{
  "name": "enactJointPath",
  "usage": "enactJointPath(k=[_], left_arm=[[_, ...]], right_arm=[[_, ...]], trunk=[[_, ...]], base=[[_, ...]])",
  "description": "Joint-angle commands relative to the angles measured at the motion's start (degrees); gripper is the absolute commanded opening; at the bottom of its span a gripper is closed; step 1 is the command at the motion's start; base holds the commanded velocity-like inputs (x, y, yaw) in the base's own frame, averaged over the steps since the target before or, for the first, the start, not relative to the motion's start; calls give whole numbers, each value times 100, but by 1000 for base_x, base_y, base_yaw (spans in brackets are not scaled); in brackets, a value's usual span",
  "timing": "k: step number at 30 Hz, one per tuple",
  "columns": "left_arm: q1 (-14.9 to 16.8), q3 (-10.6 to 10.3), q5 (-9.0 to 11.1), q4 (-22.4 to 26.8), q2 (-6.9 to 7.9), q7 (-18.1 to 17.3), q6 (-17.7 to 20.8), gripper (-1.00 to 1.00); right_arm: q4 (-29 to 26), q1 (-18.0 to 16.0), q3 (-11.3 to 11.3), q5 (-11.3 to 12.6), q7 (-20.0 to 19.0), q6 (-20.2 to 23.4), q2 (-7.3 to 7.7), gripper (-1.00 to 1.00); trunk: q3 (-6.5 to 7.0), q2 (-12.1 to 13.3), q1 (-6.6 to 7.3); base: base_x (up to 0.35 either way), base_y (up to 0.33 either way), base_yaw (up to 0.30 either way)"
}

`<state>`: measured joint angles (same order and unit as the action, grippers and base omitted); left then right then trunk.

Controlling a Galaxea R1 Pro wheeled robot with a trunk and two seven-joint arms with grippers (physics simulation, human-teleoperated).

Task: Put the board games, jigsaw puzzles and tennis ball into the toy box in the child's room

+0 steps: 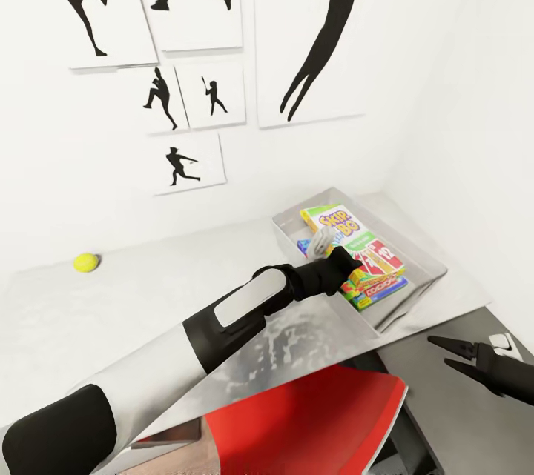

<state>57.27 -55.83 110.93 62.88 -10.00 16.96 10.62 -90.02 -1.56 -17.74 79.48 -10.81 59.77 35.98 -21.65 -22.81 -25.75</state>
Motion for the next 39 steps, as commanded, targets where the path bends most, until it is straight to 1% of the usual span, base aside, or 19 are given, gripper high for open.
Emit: enactJointPath(k=[1,4,6,7,10,13,16,18,23,39], left_arm=[[5,-1,35,5,0,29,2,-100],[9,-1,34,5,0,27,0,-100],[5,1,34,5,0,27,-3,-100],[5,1,34,5,0,27,-1,-100],[7,2,34,5,0,27,1,-100],[8,-2,34,5,0,27,0,-100],[9,-5,34,5,0,27,-1,-100],[9,-6,34,5,0,27,0,-100],[10,13,30,12,0,29,4,-100],[25,38,25,6,0,27,1,-100]], right_arm=[[-5,1,-12,-60,-152,23,31,100],[-13,242,-119,-61,-757,23,291,100],[-2,439,-272,-81,-1233,23,436,100],[7,526,-369,-94,-1459,23,477,100],[19,690,-577,-112,-1950,23,537,100],[19,724,-626,-101,-2237,23,553,100],[17,738,-639,-118,-2622,23,557,100],[13,741,-642,-132,-2809,23,558,100],[11,745,-643,-141,-2893,23,552,100],[11,745,-635,-143,-2909,23,550,100]], trunk=[[-19,-11,-3],[-48,-11,-3],[-66,-11,-3],[-76,-11,-3],[-104,-11,-3],[-131,-11,-3],[-158,-11,-3],[-176,-11,-3],[-222,-11,-3],[-371,-11,-3]], base=[[0,0,0],[0,0,0],[0,0,0],[0,0,0],[0,0,0],[0,0,0],[0,0,0],[0,0,0],[0,0,0],[0,0,0]])
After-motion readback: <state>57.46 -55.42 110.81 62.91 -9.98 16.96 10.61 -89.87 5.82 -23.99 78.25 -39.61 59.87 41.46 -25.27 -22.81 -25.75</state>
